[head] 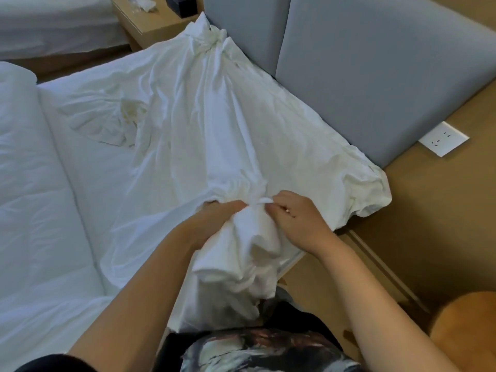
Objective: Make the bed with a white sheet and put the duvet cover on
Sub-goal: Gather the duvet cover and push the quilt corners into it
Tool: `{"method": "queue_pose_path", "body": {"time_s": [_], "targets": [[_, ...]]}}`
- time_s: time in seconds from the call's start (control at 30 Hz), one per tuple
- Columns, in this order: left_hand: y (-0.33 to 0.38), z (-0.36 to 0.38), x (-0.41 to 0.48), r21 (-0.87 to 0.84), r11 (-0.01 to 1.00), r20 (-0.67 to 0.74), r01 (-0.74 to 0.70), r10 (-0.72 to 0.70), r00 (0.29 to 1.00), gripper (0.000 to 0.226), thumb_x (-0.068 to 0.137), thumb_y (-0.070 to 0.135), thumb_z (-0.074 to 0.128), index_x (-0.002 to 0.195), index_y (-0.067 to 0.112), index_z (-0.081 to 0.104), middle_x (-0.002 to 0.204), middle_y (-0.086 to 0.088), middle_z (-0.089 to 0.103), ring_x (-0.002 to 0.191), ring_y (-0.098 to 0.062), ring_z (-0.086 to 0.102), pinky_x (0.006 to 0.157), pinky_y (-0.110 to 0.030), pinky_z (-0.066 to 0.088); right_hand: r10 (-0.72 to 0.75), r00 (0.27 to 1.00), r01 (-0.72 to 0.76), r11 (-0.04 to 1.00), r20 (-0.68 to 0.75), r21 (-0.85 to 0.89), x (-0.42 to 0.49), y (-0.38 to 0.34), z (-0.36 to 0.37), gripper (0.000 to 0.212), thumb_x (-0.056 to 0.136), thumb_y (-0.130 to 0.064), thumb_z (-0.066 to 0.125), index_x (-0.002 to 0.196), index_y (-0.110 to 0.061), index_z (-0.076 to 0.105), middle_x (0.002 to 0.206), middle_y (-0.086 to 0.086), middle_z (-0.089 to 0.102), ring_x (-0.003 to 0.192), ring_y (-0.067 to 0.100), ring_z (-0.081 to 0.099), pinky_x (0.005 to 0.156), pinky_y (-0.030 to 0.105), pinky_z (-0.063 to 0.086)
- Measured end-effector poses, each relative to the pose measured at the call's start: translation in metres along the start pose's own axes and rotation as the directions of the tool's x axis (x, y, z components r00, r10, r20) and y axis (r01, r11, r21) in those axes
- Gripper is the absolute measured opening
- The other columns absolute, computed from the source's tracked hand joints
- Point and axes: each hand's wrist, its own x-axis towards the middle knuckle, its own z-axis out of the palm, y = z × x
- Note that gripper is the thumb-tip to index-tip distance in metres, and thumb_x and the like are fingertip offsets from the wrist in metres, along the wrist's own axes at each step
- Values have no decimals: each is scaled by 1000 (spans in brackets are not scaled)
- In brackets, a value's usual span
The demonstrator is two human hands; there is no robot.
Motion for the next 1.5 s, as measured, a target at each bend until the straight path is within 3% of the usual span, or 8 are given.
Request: {"method": "queue_pose_path", "body": {"time_s": [0.13, 0.3, 0.47, 0.83, 0.93, 1.07, 1.23, 1.5], "targets": [[-4, 5, -11, -21, 993, 25, 115, -114, 993, 72, 43, 55, 86, 104, 29, 59, 100, 5, 68, 90, -17, 66, 74, -32, 52, 120, 985, -109, 990, -125, 89, 9, 25, -27, 25, 98, -15, 44, 109, -23, 65, 95, -3, 58, 92, 9, 52, 73, 3, 35], [12, 28, 2, -223, 975, -121, 2, -30, 992, 33, 75, 11, 73, 104, 13, 60, 93, -2, 66, 84, -18, 65, 67, -30, 52, 116, 982, -81, 971, -146, 226, 9, 13, -14, 50, 87, -40, 53, 134, -24, 47, 120, -15, 42, 117, 3, 41, 91, 10, 30], [12, 30, 5, -286, 958, -18, 25, -31, 999, 25, 77, 11, 65, 102, 5, 65, 89, -11, 70, 85, -27, 67, 76, -39, 54, 109, 993, -103, 986, 42, -134, -1, 11, 25, 69, 85, -52, 58, 141, -22, 33, 137, -4, 32, 127, 14, 31, 103, 26, 28], [-15, 15, -11, -190, 976, 229, 108, -62, 971, 60, 61, 54, 75, 109, 20, 64, 101, 1, 73, 94, -14, 67, 74, -26, 52, 323, 892, -261, 939, -317, 222, 3, 5, 35, 20, 100, -18, 40, 82, -9, 45, 70, -3, 46, 65, 10, 45, 53, 18, 33], [-18, 10, -9, -387, 915, 150, 111, -56, 987, 75, 47, 57, 74, 110, 16, 65, 104, -6, 72, 101, -22, 65, 91, -37, 50, 353, 933, -302, 872, -65, 385, -2, -7, 43, 18, 97, -28, 44, 84, -18, 50, 74, -9, 53, 69, 3, 49, 52, 5, 35], [-22, 9, -4, -419, 900, 134, 117, -66, 989, 75, 59, 58, 74, 117, 13, 64, 111, -10, 68, 106, -27, 63, 99, -43, 46, 280, 940, -287, 958, 195, 7, -13, -11, 67, 55, 80, -41, 61, 129, -26, 40, 115, -14, 45, 110, 7, 43, 90, 19, 36], [-36, 4, 3, -548, 834, 122, 71, -4, 992, 42, 79, 30, 72, 112, 4, 64, 95, -11, 73, 89, -24, 71, 75, -35, 56, 169, 975, -102, 914, 141, -393, -10, -9, 70, 33, 90, -6, 39, 120, -14, 50, 108, 7, 60, 95, 26, 56, 68, 29, 35], [-30, 26, 5, -636, 718, 199, 283, -202, 959, 36, 73, 20, 78, 102, 1, 67, 92, -15, 71, 84, -30, 69, 75, -41, 56, 353, 919, -336, 934, 173, -122, -6, -2, 55, 14, 86, -25, 54, 76, -15, 50, 71, -2, 49, 69, 15, 49, 60, 28, 35]]}}
